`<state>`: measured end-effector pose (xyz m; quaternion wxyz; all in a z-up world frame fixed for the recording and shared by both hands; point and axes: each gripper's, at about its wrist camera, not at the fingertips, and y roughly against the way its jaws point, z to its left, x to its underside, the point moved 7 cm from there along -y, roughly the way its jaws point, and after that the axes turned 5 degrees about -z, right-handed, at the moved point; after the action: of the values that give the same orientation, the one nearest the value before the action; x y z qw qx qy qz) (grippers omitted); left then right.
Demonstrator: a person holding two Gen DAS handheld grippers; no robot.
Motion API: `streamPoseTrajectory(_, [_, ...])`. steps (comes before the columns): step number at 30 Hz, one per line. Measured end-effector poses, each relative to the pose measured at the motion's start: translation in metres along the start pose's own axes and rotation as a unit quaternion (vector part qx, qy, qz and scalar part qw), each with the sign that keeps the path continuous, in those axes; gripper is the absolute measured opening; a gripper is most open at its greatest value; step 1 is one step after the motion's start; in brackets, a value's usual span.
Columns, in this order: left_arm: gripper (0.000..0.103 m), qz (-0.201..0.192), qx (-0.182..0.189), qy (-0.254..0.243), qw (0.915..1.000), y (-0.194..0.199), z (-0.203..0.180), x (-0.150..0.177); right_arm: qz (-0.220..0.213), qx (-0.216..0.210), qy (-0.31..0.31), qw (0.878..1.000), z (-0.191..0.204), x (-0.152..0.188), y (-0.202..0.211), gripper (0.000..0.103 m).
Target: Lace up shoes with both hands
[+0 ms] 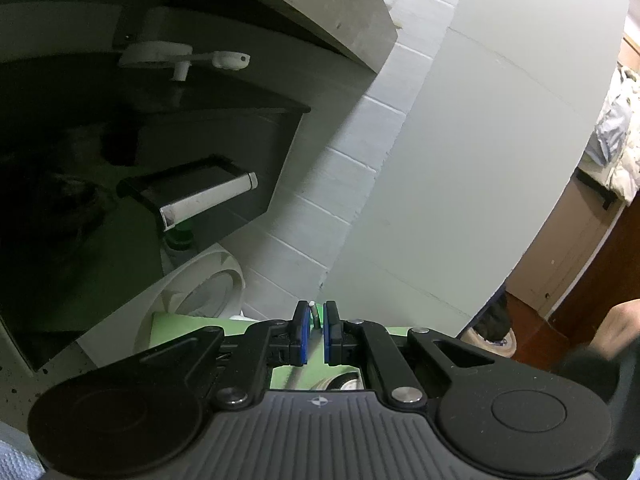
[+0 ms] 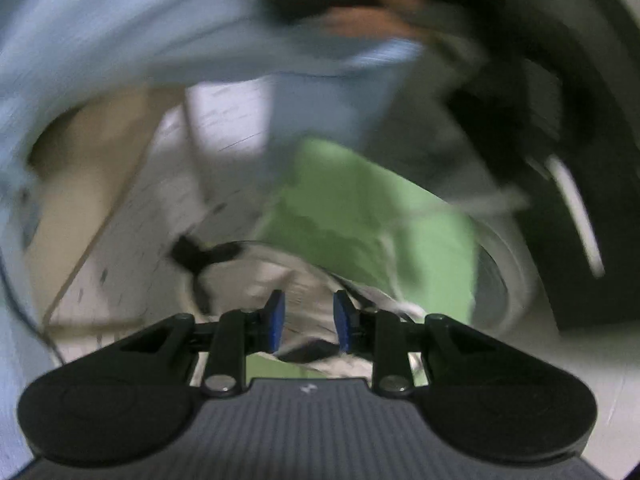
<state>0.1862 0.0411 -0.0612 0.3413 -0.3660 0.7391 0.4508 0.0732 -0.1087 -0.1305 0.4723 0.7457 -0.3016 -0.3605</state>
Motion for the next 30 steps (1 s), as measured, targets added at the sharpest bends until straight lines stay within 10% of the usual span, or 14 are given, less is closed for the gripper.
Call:
streamPoseTrajectory(16, [0.004,-0.007,0.019,-0.002,0.9998,0.002,-0.008,-0.002,0.117,-0.054,0.214,0.968,0.017,0.007,-0.059,0.020])
streamPoseTrajectory(20, [0.004,-0.003,0.024,0.011,0.9996,0.001,-0.005,-0.002,0.096,-0.050,0.133,0.985,0.012,0.003,-0.049,0.005])
streamPoseTrajectory(24, [0.004,0.006,0.040,0.033,0.9986,-0.001,-0.004,-0.002,0.027,-0.032,-0.107,0.993,-0.021,-0.002,-0.014,0.005])
streamPoseTrajectory(27, [0.004,0.020,0.063,0.058,0.9961,-0.004,-0.004,0.002,-0.034,0.001,-0.303,0.952,-0.051,0.015,0.017,0.005])
streamPoseTrajectory(30, [0.004,0.044,0.099,0.087,0.9903,-0.010,-0.009,0.008,-0.127,0.034,-0.512,0.849,-0.078,0.049,0.045,0.005])
